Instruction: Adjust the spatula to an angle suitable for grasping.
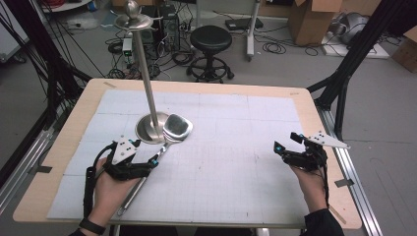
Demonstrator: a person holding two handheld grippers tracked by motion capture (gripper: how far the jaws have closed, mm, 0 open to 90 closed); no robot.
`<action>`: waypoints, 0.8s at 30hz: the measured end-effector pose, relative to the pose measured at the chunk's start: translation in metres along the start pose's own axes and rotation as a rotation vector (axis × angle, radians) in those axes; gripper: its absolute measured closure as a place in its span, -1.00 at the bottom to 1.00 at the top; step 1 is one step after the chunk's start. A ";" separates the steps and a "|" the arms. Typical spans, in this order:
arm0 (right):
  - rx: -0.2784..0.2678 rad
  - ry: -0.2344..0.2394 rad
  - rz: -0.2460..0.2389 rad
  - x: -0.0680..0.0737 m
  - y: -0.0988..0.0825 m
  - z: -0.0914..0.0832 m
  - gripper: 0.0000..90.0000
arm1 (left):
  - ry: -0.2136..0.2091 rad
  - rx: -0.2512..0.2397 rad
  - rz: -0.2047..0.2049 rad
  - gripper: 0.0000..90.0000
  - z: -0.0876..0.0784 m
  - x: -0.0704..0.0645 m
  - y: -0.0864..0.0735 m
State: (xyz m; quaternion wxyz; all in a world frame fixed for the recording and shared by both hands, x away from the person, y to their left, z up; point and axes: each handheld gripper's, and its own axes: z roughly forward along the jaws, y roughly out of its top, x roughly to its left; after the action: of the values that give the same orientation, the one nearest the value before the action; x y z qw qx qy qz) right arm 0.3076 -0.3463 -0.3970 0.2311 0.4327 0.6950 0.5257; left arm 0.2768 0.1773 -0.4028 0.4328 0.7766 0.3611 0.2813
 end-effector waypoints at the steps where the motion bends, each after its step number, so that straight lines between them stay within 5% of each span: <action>1: 0.001 0.000 -0.001 0.000 0.000 0.000 -0.63 | 0.006 0.008 -0.004 -0.45 0.002 -0.001 0.000; 24: 0.002 0.002 0.009 -0.002 -0.001 0.000 -0.62 | 0.069 0.237 0.006 0.11 0.038 -0.019 -0.013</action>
State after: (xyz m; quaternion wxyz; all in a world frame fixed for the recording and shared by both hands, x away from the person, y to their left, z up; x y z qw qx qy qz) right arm 0.3088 -0.3480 -0.3978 0.2279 0.4354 0.6938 0.5265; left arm 0.2899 0.1486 -0.4342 0.3245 0.8131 0.4042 0.2648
